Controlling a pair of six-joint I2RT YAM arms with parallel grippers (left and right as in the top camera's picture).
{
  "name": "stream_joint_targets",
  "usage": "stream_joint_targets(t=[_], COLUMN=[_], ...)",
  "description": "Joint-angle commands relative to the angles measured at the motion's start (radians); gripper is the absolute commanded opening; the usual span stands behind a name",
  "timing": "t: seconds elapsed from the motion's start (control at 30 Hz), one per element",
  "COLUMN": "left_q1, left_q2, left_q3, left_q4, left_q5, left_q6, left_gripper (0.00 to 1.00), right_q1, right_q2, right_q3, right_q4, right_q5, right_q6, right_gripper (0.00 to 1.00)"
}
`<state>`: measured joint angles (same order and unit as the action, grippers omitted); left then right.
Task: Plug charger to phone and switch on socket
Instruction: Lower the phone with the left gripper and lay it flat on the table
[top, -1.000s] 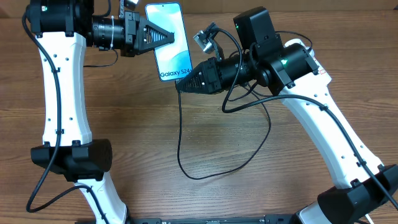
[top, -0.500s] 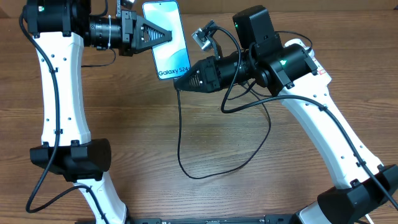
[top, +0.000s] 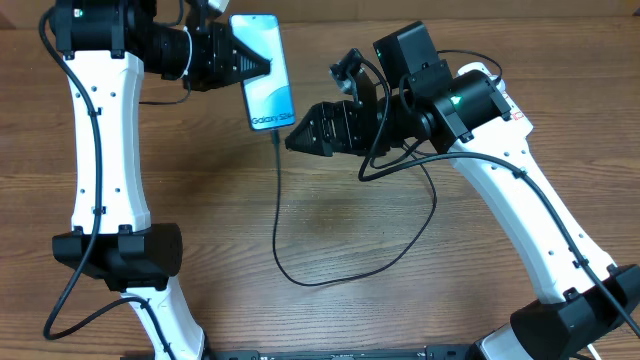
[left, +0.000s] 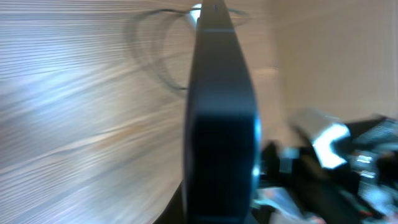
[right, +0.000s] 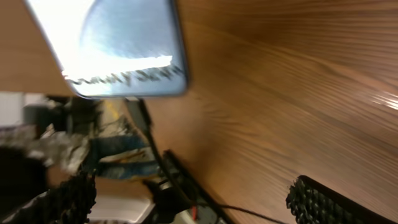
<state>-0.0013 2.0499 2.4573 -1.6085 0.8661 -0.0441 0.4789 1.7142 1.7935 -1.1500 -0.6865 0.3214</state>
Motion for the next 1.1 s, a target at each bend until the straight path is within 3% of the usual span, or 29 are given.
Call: stream_joint_targets(t=[0.0, 0.2, 0.4, 1.07], left_q1=[-0.019, -0.051, -0.095, -0.209], left_q2=[0.013, 0.129, 0.275, 0.591], left_q3=[-0.001, -0.001, -0.001, -0.001], left_q4=[0.000, -0.010, -0.016, 0.105], left_q5=[-0.224, -0.242, -0.241, -0.270], left_q6=[-0.032, -0.027, 0.051, 0.110], left_gripper=[0.04, 0.04, 0.04, 0.04], right_q1=[-0.003, -0.014, -0.048, -0.138], right_q2=[-0.003, -0.003, -0.003, -0.003], right_q3=[0.013, 0.013, 0.013, 0.012], right_q4=[-0.043, -0.088, -0.137, -0.163], right_q5=[0.206, 0.351, 0.523, 0.540], right_q6=[-0.002, 0.074, 0.154, 0.154], right_gripper=[1.00, 1.00, 1.00, 1.00])
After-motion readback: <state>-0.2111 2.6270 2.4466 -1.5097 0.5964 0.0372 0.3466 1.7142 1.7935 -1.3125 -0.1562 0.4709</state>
